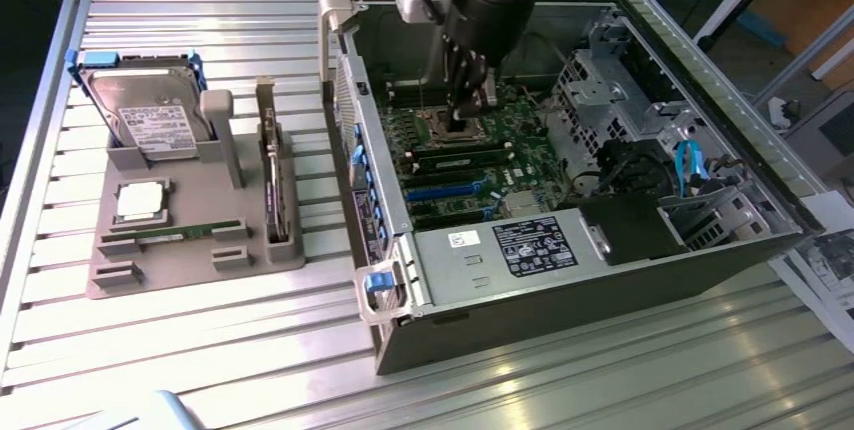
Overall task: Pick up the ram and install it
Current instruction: 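Press down the ram until it locks into place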
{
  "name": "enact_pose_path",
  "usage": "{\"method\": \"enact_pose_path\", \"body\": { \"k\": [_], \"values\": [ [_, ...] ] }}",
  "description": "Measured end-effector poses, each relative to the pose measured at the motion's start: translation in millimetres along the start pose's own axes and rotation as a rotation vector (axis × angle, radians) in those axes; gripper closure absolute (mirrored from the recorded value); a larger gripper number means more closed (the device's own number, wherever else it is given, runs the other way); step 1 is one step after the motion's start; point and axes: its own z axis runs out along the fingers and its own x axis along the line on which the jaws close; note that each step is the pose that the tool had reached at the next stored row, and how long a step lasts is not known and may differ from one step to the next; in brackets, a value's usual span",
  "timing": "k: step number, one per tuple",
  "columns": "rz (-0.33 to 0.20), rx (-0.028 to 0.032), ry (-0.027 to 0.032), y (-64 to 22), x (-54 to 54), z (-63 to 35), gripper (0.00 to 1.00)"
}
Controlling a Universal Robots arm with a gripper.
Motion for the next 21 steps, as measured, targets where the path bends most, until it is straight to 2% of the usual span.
{"method": "enact_pose_path", "body": {
  "k": [2,7,8,13,15,16,20,21],
  "values": [
    [0.0,0.0,0.0024,0.1,0.9,-14.4,0.89],
    [0.0,0.0,0.0067,0.2,2.8,-43.1,0.89],
    [0.0,0.0,0.0077,0.3,3.4,-52.4,0.89],
    [0.0,0.0,0.0078,0.3,3.5,-54.2,0.89],
    [0.0,0.0,0.0079,-3.1,3.4,-54.2,0.89],
    [0.0,0.0001,0.0078,-8.1,3.4,-54.2,0.89],
    [0.0,-0.0006,0.0078,-45.5,3.1,-54.4,0.89],
    [0.0,-0.0008,0.0077,-52.6,3.1,-54.4,0.89]
  ]
}}
